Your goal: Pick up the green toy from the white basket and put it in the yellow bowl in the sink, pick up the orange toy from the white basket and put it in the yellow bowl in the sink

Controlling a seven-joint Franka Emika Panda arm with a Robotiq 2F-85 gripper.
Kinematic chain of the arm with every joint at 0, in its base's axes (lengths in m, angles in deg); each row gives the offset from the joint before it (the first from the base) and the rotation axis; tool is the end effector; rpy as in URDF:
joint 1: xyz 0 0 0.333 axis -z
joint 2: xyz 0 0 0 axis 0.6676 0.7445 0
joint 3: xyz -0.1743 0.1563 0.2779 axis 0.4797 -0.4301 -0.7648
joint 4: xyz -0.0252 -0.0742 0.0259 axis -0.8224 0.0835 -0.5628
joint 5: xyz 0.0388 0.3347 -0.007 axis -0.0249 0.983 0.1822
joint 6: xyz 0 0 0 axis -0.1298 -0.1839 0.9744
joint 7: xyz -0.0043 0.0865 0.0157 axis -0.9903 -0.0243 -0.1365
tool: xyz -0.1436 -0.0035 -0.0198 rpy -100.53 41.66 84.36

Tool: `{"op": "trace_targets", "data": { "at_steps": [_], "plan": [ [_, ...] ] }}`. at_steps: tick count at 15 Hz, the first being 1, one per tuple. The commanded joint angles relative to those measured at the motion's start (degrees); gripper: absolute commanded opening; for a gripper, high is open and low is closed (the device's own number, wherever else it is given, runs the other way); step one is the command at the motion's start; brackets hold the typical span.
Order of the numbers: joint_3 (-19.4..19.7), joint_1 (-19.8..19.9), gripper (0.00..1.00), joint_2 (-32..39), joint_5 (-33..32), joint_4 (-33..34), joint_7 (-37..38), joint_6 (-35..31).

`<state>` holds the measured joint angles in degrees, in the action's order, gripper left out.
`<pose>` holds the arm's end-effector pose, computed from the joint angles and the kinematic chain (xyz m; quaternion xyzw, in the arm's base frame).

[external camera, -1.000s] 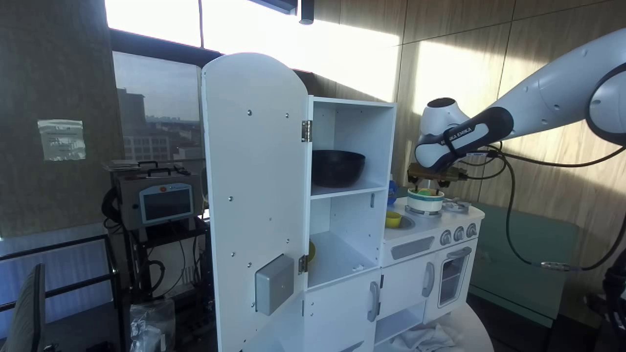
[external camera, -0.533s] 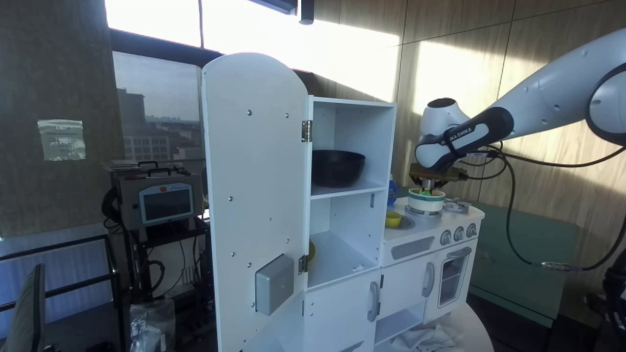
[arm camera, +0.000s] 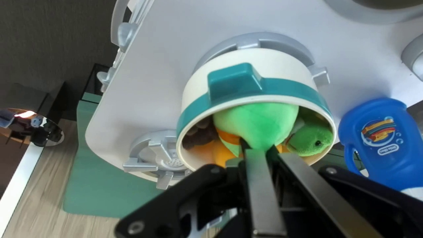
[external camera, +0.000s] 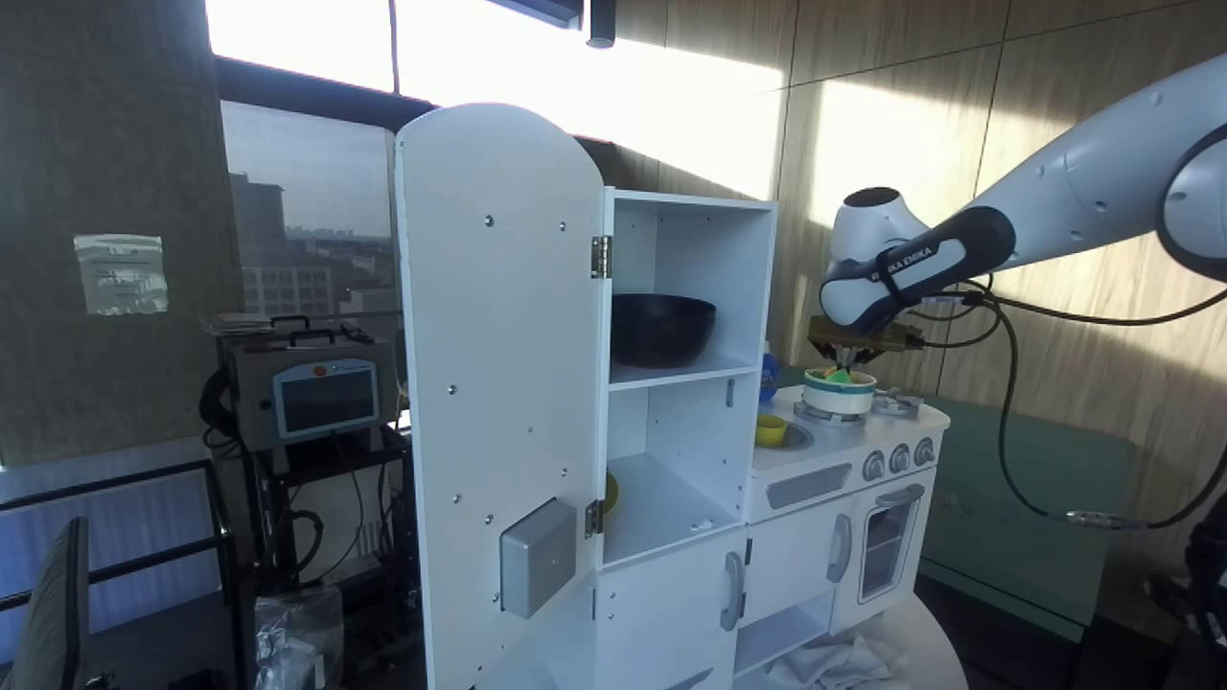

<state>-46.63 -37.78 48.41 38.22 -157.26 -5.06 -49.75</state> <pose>0.5823 -0.1962 0.5613 0.8611 -0.4079 0.2755 0.1270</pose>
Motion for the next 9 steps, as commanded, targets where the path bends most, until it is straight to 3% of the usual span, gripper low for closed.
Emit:
{"op": "trace_targets", "data": {
  "at_steps": [1, 9],
  "plan": [
    [0.1, 0.8, 0.10, -2.4, -2.9, -0.7, 3.0, -1.7],
    [-0.3, 1.7, 0.09, -3.2, -6.6, 0.0, 7.9, -3.0]
  ]
}}
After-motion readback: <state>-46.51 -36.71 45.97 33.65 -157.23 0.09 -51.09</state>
